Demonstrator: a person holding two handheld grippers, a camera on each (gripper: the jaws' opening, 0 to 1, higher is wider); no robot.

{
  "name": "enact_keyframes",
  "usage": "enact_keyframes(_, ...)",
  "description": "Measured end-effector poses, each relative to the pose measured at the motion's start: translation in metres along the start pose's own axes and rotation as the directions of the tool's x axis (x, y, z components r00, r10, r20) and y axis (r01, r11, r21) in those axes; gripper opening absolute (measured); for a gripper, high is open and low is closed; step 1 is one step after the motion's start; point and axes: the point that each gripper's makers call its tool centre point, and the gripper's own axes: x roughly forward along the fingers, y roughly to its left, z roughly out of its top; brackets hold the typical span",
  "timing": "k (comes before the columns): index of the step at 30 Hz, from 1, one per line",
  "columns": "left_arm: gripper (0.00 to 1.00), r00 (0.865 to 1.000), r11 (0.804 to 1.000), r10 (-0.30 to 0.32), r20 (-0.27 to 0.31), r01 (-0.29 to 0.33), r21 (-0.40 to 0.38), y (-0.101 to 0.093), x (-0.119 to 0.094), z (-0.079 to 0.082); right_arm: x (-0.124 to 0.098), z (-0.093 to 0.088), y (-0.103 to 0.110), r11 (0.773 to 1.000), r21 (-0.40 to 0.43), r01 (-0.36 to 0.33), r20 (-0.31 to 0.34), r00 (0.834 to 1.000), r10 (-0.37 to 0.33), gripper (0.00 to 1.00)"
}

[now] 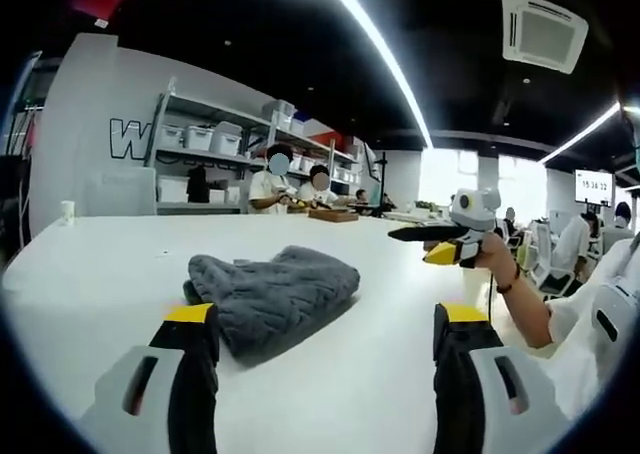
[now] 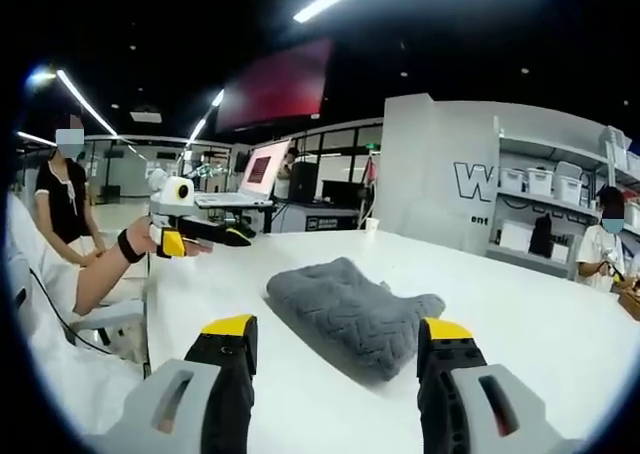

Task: Open the folded towel by lifting each exposed corner and separating the folded layers until the towel lies flat within the target outline without major curled edges

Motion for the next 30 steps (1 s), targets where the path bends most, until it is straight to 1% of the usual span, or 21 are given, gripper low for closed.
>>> enact_keyframes(6,0.86,1.000,1.000,0.010,-0.005,-0.010,-0.016,0.004,0.000,-0.003,0.001,0.000,-0.003,1.000,0.000,0.004,-0.008,1.000,-0.004,0.63)
enact_keyframes(11,0.86,1.000,1.000,0.010,-0.005,-0.010,-0.021,0.004,0.003,-0.003,0.002,-0.001,-0.006,1.000,-0.010,0.006,-0.018,1.000,-0.007,0.63)
enact_keyframes(13,0.86,1.000,1.000,0.012,-0.012,-0.012,-0.026,0.004,0.004,-0.005,0.003,-0.004,-0.012,1.000,-0.013,0.017,-0.034,0.999,-0.017,0.62)
enact_keyframes(15,0.86,1.000,1.000,0.011,-0.021,-0.011,-0.020,0.004,0.006,-0.006,0.003,-0.004,-0.014,1.000,-0.009,0.018,-0.036,0.999,-0.018,0.62)
enact_keyframes(20,0.85,1.000,1.000,0.016,-0.025,-0.017,-0.023,0.007,0.009,-0.006,0.003,-0.006,-0.015,1.000,-0.004,0.013,-0.038,0.999,-0.013,0.62)
enact_keyframes(25,0.84,0.999,0.999,0.017,-0.040,-0.018,-0.035,0.008,0.015,-0.010,0.005,-0.005,-0.016,1.000,-0.009,0.007,-0.039,0.999,-0.007,0.61)
enact_keyframes(28,0.83,0.998,0.999,0.020,-0.066,-0.023,-0.035,0.010,0.019,-0.012,0.007,-0.007,-0.017,1.000,-0.003,0.005,-0.048,0.999,-0.005,0.61)
enact_keyframes(30,0.83,0.998,0.999,0.023,-0.064,-0.025,-0.032,0.010,0.020,-0.011,0.008,-0.008,-0.017,1.000,-0.001,0.002,-0.052,0.999,-0.002,0.61)
